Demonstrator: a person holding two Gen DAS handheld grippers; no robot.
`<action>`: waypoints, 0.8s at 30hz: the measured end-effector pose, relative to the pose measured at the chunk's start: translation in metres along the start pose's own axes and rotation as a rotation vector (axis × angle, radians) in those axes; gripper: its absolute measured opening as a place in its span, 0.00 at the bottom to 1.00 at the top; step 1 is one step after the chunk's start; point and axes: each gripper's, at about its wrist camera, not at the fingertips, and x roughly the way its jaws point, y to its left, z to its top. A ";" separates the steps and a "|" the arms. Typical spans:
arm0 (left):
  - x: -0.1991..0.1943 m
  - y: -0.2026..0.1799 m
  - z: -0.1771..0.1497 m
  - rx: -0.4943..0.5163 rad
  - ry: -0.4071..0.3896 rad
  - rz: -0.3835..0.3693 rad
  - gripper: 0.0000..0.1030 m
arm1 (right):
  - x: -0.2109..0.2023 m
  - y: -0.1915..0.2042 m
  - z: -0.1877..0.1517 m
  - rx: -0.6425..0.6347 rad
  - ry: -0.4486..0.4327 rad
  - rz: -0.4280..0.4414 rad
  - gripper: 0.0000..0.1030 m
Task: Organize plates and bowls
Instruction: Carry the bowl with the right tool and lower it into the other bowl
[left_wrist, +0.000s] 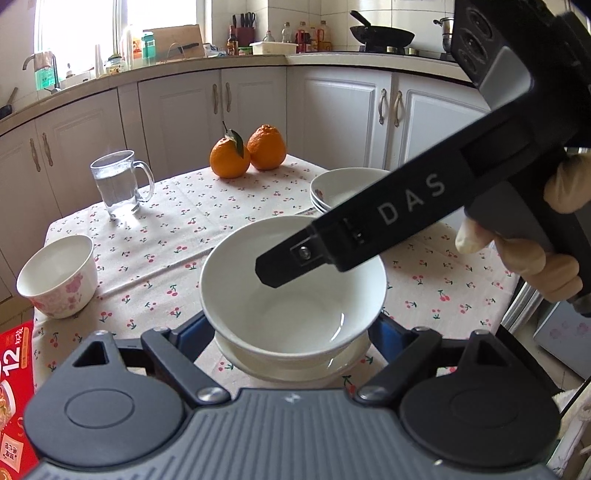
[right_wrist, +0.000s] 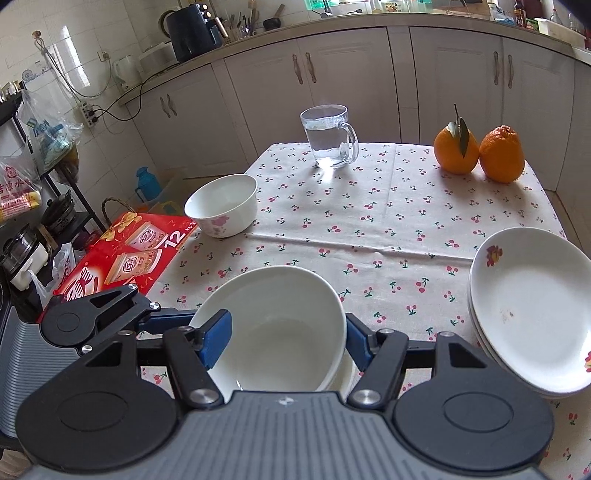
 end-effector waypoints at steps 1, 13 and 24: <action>0.001 0.000 0.000 0.000 0.005 0.000 0.87 | 0.001 0.000 0.000 0.001 0.002 0.001 0.69; 0.004 -0.001 0.000 0.006 0.031 0.000 0.87 | 0.009 -0.005 -0.006 0.017 0.021 0.009 0.69; 0.005 0.001 -0.001 0.000 0.029 -0.004 0.88 | 0.013 -0.004 -0.008 0.010 0.029 -0.001 0.69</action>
